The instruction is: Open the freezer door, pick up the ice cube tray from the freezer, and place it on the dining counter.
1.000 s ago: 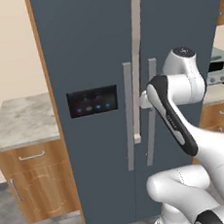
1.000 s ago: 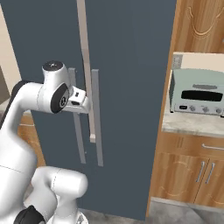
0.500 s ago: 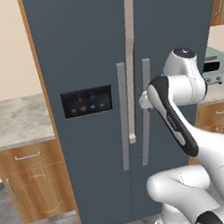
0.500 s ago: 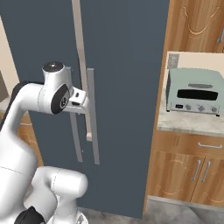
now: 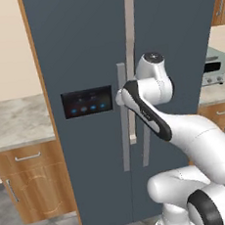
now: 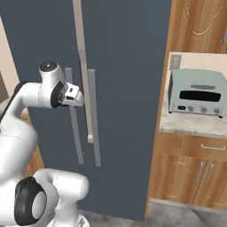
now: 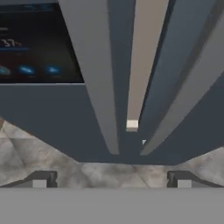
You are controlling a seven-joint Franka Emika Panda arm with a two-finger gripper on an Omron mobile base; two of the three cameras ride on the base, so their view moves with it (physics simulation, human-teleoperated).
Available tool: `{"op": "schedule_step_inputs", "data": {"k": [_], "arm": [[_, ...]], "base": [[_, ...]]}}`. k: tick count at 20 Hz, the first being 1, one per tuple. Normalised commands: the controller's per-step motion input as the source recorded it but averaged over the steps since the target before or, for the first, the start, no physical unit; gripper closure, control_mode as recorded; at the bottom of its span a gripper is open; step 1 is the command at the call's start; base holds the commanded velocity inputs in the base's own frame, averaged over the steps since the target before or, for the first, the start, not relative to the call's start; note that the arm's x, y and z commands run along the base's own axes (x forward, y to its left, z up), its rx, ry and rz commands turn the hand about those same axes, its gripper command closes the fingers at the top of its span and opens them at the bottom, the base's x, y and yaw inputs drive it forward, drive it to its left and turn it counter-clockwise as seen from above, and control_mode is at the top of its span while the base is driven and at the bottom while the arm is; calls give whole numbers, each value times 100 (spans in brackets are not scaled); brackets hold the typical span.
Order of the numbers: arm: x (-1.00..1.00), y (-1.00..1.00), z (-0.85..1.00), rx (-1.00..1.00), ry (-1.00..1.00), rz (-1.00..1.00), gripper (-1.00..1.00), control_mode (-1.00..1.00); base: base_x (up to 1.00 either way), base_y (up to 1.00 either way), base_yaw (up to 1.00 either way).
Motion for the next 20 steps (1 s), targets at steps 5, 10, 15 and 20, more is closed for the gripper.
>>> {"op": "schedule_step_inputs", "data": {"k": [5,10,15,20], "arm": [[91,9,-19,0,-1,0,-100,-100],[58,4,-34,0,-11,0,-100,-100],[51,19,-39,0,-11,1,-100,-100],[35,18,-28,0,-7,1,-100,-100]], "base": [[0,0,0],[0,0,0],[0,0,0],[0,0,0]]}}
